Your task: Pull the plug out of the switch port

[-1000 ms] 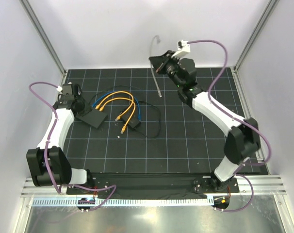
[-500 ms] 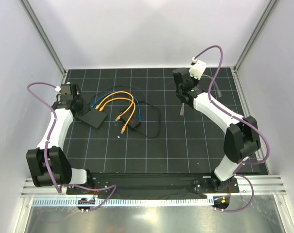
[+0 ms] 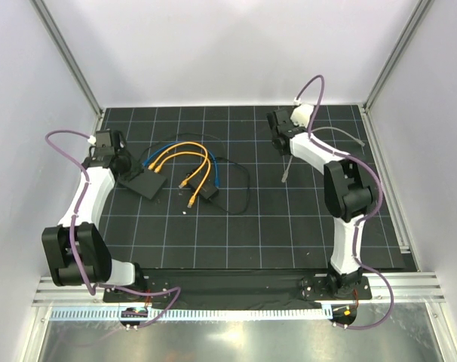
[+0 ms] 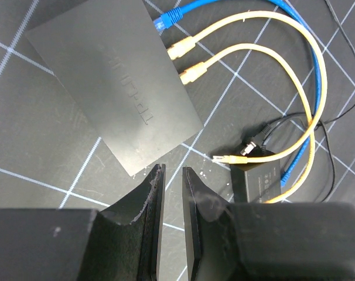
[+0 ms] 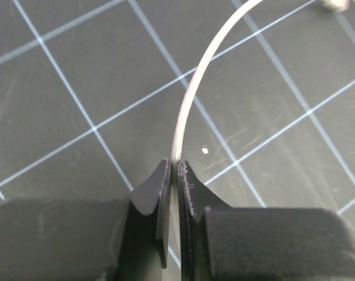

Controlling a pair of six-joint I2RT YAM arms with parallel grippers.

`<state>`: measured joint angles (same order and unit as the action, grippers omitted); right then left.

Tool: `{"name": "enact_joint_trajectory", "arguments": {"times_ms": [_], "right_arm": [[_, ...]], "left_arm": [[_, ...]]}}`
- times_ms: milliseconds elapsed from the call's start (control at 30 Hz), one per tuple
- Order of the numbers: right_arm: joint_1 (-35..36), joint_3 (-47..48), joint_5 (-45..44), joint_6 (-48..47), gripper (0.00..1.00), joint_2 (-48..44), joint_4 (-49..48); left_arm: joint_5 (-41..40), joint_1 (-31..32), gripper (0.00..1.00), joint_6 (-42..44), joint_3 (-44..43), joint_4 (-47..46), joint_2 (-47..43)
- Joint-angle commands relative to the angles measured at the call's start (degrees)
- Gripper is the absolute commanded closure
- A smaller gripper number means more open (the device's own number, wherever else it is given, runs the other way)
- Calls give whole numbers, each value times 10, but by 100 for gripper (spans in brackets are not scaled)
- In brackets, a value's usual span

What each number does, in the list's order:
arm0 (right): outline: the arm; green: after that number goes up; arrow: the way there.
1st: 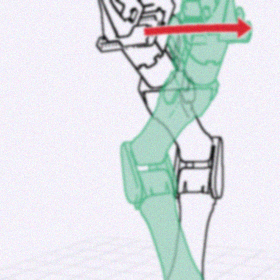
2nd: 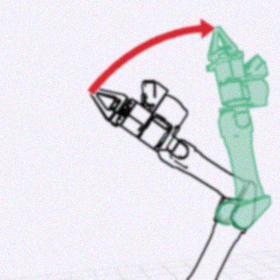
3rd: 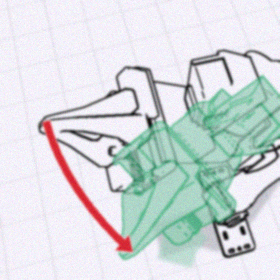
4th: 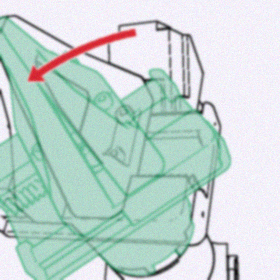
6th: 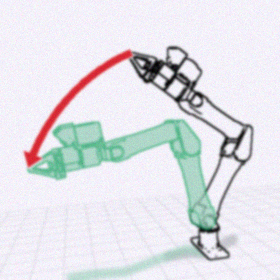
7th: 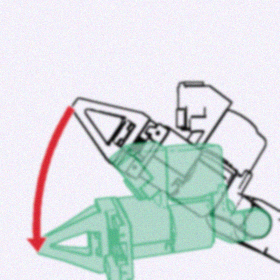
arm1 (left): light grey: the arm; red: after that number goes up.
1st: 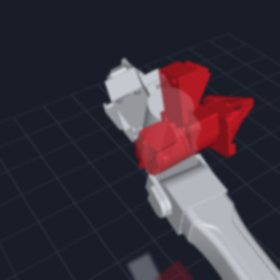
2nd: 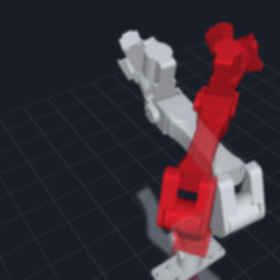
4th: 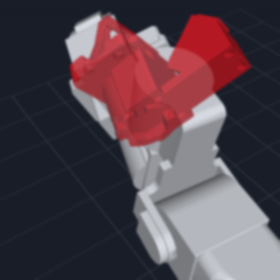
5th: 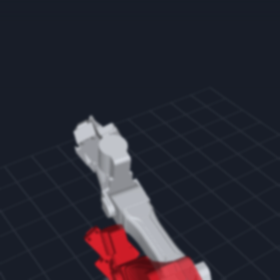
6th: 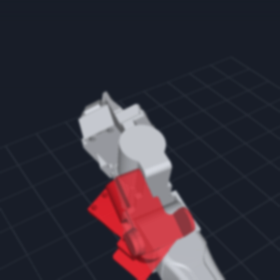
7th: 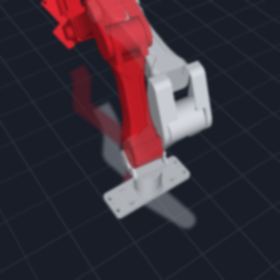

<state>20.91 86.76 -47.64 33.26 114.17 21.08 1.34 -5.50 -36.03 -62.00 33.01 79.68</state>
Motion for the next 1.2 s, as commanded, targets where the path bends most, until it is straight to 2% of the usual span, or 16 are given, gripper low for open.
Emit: {"name": "enact_joint_trajectory", "arguments": {"times_ms": [0, 167, 300, 567, 733, 833, 933, 967, 1000, 1033, 1167], "right_arm": [[5, 47, 11, -6, 99, 26, 7], [-2, 126, 35, -18, 97, 92, 88], [-10, 141, 44, -28, 81, 98, 99], [-11, 113, 105, -60, 55, 35, 62], [15, 98, 228, -64, 48, -18, -9], [44, 141, 268, -67, 35, -11, -28], [69, 206, 274, -22, 25, 17, -6], [86, 222, 274, -20, 16, 23, -6], [94, 244, 275, -17, 1, 32, -9], [102, 256, 284, -9, 0, 35, -10], [110, 293, 435, 17, 0, 58, -49]], "left_arm": [[22, -5, 78, -17, -9, -17, -3], [29, -6, 76, -31, -50, 19, -7], [24, -6, 75, -34, -79, 37, -10], [3, -6, 74, -12, -66, 26, -15], [-24, -7, 74, 3, -44, 17, -19], [-32, -10, 73, 11, -36, 14, -22], [-32, -12, 73, 13, -30, 11, -24], [-33, -14, 73, 14, -29, 11, -25], [-35, -13, 74, 16, -27, 8, -27], [-35, -14, 73, 17, -24, 7, -28], [-33, -17, 73, 17, -18, 2, -24]]}}
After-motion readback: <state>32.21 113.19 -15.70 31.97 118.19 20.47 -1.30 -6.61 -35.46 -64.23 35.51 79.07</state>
